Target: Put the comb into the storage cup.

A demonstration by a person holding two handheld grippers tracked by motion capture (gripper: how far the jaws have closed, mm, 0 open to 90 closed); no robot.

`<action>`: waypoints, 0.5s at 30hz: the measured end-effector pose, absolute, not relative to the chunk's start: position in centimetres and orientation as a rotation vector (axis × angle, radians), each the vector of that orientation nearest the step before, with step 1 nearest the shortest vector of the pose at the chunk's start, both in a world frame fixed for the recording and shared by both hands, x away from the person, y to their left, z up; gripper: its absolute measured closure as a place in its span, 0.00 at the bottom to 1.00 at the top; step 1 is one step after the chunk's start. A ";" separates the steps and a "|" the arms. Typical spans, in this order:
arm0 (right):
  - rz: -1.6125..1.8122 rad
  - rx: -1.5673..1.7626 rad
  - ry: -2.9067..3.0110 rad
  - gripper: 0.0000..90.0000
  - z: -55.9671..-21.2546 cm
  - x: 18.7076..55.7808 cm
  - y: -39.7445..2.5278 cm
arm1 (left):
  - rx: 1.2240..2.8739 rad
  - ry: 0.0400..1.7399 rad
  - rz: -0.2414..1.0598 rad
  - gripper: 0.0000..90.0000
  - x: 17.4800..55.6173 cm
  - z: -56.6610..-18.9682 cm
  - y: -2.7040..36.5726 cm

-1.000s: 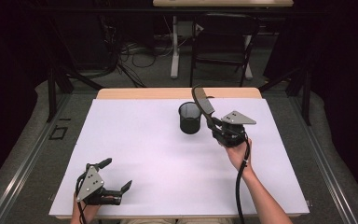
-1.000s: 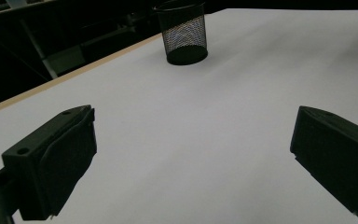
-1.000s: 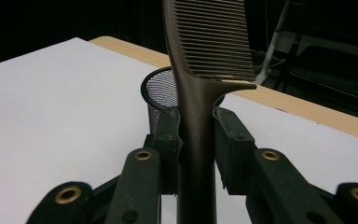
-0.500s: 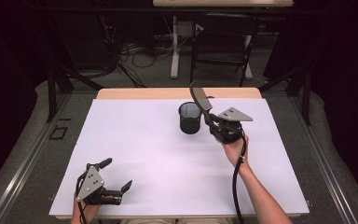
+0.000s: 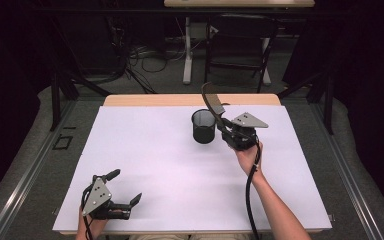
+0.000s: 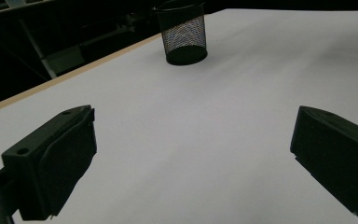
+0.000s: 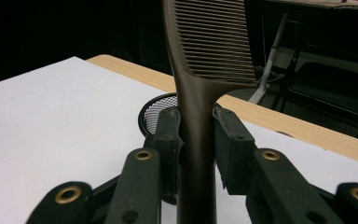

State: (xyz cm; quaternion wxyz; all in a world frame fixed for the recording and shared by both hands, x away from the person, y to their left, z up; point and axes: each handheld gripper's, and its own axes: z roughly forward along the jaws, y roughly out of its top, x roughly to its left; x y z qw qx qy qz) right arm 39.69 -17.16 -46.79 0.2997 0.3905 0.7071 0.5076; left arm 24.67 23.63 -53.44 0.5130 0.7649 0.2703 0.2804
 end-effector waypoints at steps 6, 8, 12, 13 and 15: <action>1.361 1.028 1.865 0.81 -46.8 40.0 -16.9 | 1.834 0.653 0.674 0.00 24.7 -53.4 23.7; 1.362 1.025 1.865 0.81 -46.8 40.1 -16.8 | 1.835 0.653 0.675 0.00 24.7 -53.4 23.8; 1.361 1.013 1.864 0.81 -46.6 40.3 -16.7 | 1.834 0.653 0.678 0.00 24.6 -53.4 23.8; 1.364 1.013 1.865 0.81 -46.6 40.3 -16.7 | 1.833 0.654 0.678 0.00 24.6 -53.4 23.8; 1.362 1.010 1.864 0.81 -46.6 40.4 -16.6 | 1.835 0.655 0.677 0.00 24.6 -53.4 23.8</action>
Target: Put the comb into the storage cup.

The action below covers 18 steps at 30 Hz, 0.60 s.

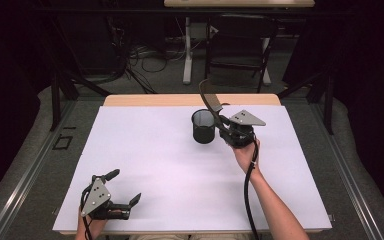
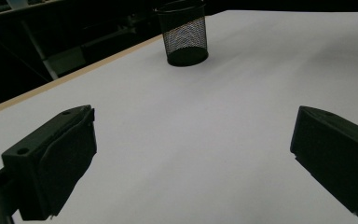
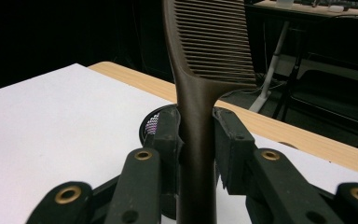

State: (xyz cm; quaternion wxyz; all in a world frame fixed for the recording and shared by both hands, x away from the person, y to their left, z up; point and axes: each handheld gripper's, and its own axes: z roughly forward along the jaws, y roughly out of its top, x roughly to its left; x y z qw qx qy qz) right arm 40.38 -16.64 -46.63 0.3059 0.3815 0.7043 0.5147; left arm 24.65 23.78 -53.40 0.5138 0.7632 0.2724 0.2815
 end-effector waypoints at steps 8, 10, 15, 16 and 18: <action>1.380 1.001 1.850 0.81 -46.4 40.8 -16.6 | 1.836 0.655 0.677 0.00 24.7 -53.4 23.7; 1.386 0.997 1.848 0.81 -46.4 40.9 -16.5 | 1.835 0.655 0.679 0.00 24.6 -53.4 23.7; 1.393 0.997 1.839 0.81 -46.4 41.3 -16.3 | 1.834 0.656 0.679 0.00 24.6 -53.4 23.8; 1.395 0.996 1.840 0.81 -46.4 41.3 -16.3 | 1.834 0.656 0.680 0.00 24.6 -53.4 23.8; 1.397 0.997 1.840 0.81 -46.4 41.4 -16.2 | 1.833 0.656 0.680 0.00 24.6 -53.4 23.8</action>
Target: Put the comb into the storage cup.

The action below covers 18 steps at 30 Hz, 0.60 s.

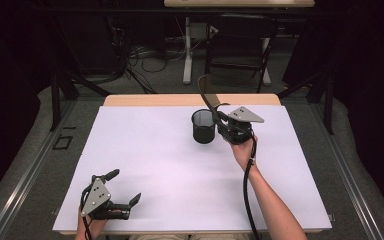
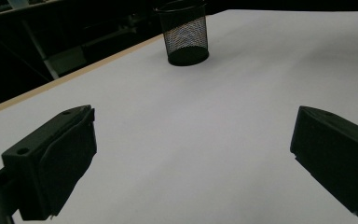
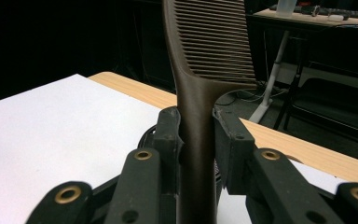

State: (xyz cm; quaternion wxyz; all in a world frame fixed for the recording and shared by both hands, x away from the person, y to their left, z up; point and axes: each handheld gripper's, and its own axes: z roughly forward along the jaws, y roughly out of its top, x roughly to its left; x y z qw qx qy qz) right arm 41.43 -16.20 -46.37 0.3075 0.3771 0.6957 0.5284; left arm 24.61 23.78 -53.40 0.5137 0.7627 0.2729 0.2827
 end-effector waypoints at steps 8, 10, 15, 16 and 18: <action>1.414 0.990 1.826 0.81 -46.2 41.9 -15.9 | 1.836 0.655 0.680 0.00 24.6 -53.4 23.7; 1.416 0.991 1.825 0.81 -46.2 42.0 -15.9 | 1.836 0.653 0.679 0.00 24.6 -53.4 23.8; 1.419 0.994 1.812 0.81 -46.2 42.3 -15.8 | 1.833 0.658 0.678 0.00 24.6 -53.4 23.8; 1.419 0.989 1.813 0.81 -46.2 42.3 -15.8 | 1.835 0.657 0.678 0.00 24.6 -53.4 23.8; 1.422 0.985 1.808 0.81 -46.2 42.4 -15.8 | 1.835 0.656 0.680 0.00 24.6 -53.4 23.8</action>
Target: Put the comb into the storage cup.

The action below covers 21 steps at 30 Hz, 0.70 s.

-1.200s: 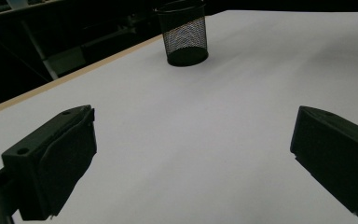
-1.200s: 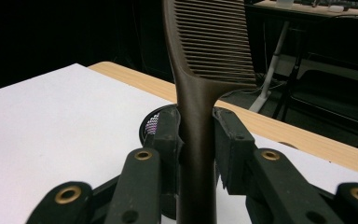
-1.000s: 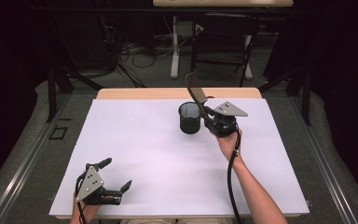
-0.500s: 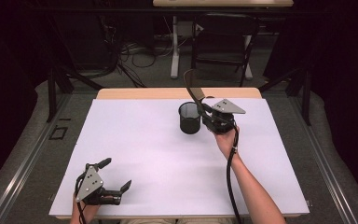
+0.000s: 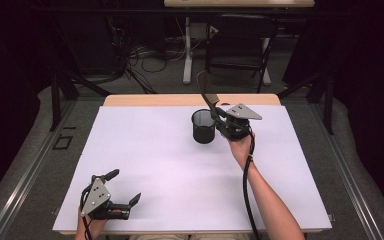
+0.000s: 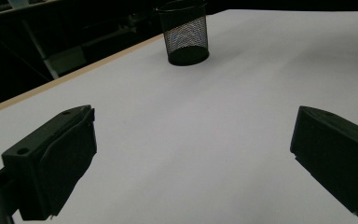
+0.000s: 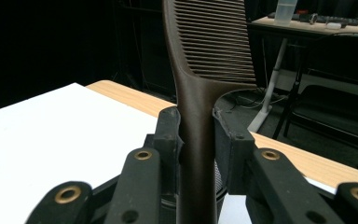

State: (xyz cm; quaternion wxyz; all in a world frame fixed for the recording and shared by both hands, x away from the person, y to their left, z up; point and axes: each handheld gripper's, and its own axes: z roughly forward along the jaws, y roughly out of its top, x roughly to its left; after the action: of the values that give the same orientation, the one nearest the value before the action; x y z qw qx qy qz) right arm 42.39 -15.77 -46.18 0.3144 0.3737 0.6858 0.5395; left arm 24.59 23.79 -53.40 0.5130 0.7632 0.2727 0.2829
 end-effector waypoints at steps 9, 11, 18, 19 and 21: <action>1.431 0.974 1.794 0.81 -45.9 42.7 -15.5 | 1.837 0.655 0.680 0.00 24.6 -53.4 23.8; 1.438 0.973 1.793 0.81 -45.9 42.9 -15.4 | 1.838 0.655 0.679 0.00 24.6 -53.4 23.8; 1.445 0.965 1.792 0.81 -45.9 43.2 -15.1 | 1.836 0.656 0.681 0.00 24.6 -53.4 23.8; 1.449 0.965 1.793 0.81 -45.9 43.3 -15.1 | 1.835 0.656 0.681 0.00 24.6 -53.4 23.8; 1.455 0.968 1.787 0.81 -45.9 43.4 -15.0 | 1.834 0.657 0.683 0.00 24.6 -53.4 23.8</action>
State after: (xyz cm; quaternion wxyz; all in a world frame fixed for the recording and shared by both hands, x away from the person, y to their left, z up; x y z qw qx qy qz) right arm 43.35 -15.03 -45.94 0.3158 0.3675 0.6783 0.5524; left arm 24.61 23.76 -53.41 0.5131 0.7625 0.2734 0.2838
